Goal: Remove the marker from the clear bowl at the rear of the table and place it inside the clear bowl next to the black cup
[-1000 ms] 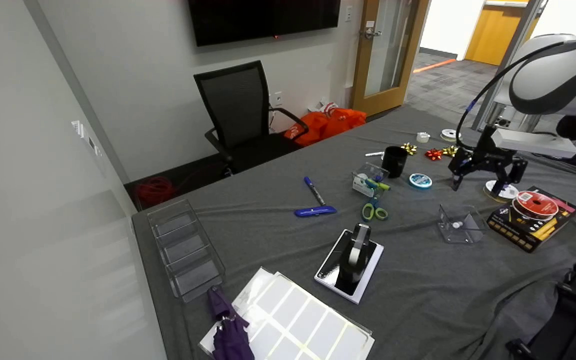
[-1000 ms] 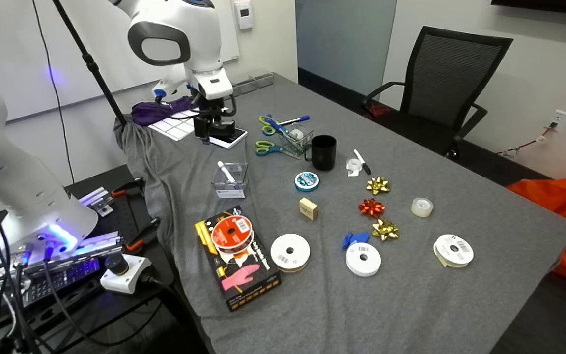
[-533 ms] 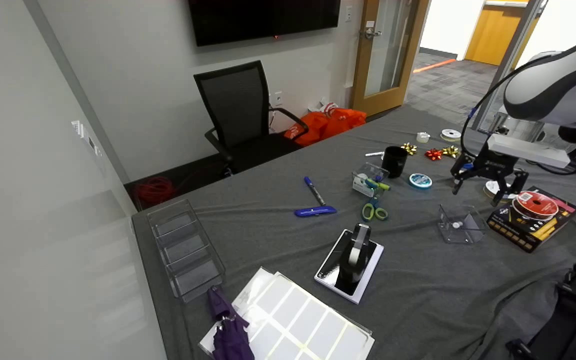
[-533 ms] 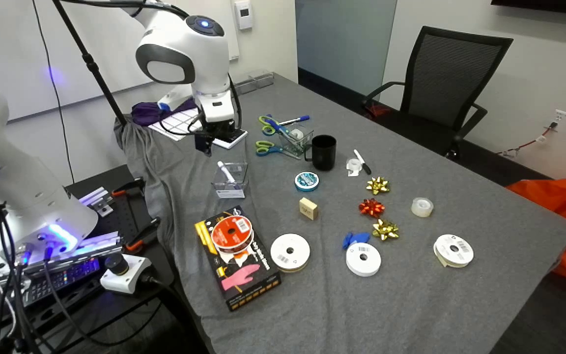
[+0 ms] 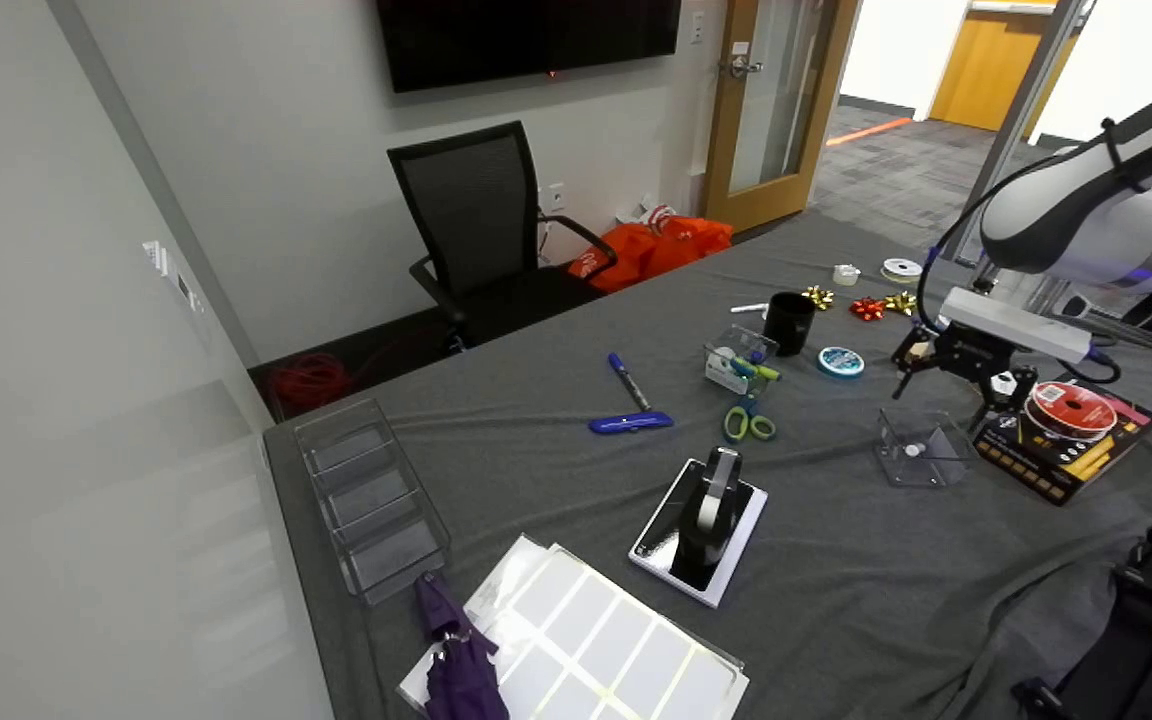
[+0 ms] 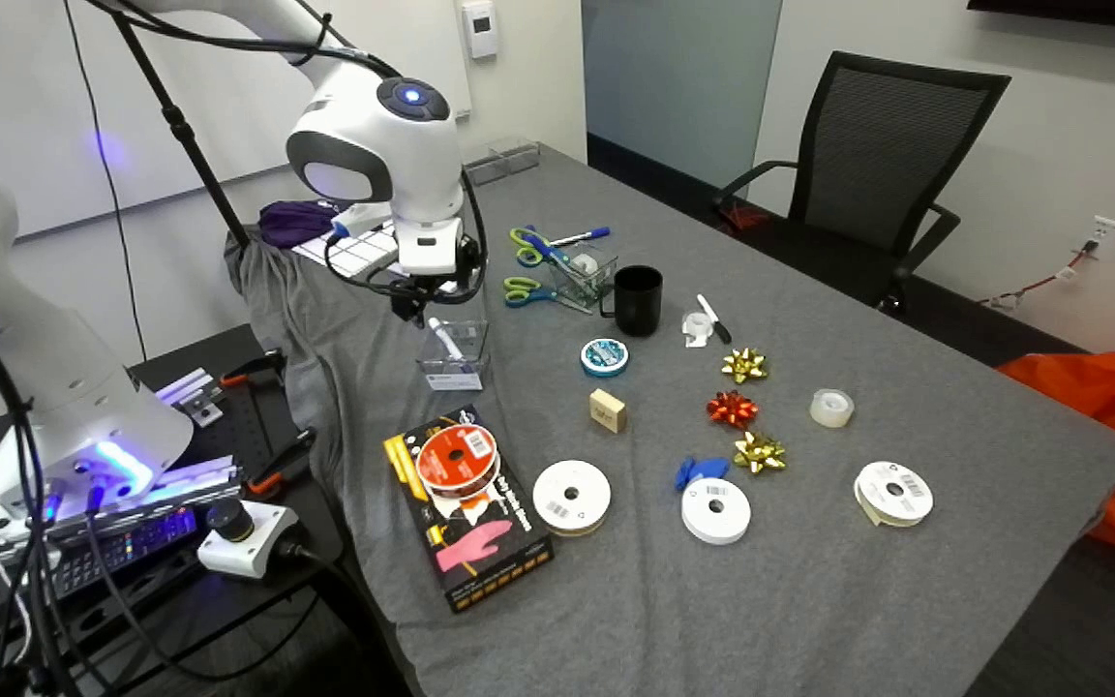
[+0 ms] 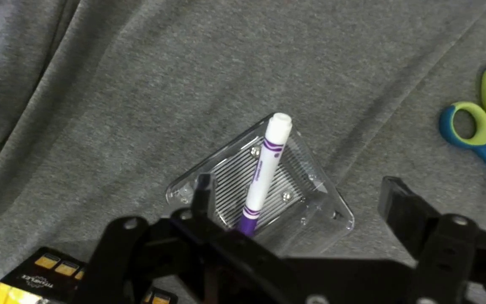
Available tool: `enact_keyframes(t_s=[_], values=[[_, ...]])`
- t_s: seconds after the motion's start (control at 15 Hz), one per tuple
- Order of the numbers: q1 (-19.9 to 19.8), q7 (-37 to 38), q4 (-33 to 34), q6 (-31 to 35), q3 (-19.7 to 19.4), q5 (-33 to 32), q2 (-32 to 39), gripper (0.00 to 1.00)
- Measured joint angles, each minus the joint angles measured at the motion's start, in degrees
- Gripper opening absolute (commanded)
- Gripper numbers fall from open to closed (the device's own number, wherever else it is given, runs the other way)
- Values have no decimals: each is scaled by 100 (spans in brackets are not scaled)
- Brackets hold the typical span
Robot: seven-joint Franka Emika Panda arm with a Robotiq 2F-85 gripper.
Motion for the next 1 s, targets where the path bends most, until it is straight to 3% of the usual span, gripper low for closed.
enact_keyframes(t_s=[0.07,0.2,0.47,0.67,0.73,0.8,1.0], values=[[7,127,0,106,9,19,96,73],[27,353,1,296,23,33,290,61],[33,610,1,587,56,33,605,61],[33,677,2,730,69,33,760,55],[33,687,2,773,71,33,796,46],[33,690,2,836,73,34,835,31],[33,694,2,1013,85,34,959,13]])
